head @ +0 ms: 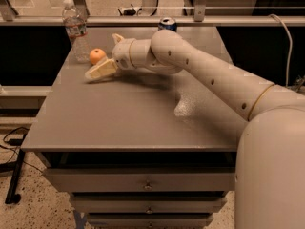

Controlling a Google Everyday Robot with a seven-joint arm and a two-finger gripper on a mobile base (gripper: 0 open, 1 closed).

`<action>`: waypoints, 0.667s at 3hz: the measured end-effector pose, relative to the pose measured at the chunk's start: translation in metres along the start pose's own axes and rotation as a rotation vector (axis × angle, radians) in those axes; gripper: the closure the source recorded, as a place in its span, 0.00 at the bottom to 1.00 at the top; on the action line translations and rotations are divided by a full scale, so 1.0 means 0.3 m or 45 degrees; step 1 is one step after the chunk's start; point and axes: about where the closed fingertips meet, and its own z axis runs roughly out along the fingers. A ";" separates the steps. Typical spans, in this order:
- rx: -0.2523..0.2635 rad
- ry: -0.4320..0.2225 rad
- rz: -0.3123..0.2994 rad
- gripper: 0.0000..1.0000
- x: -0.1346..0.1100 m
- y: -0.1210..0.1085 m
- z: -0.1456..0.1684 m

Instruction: Move orange near water bottle

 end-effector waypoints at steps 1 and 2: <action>-0.012 -0.061 0.020 0.00 -0.008 -0.003 -0.085; -0.003 -0.185 0.053 0.00 -0.021 -0.009 -0.348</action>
Offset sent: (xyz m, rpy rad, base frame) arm -0.0604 -0.1478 0.0488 0.2367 -0.0323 0.0123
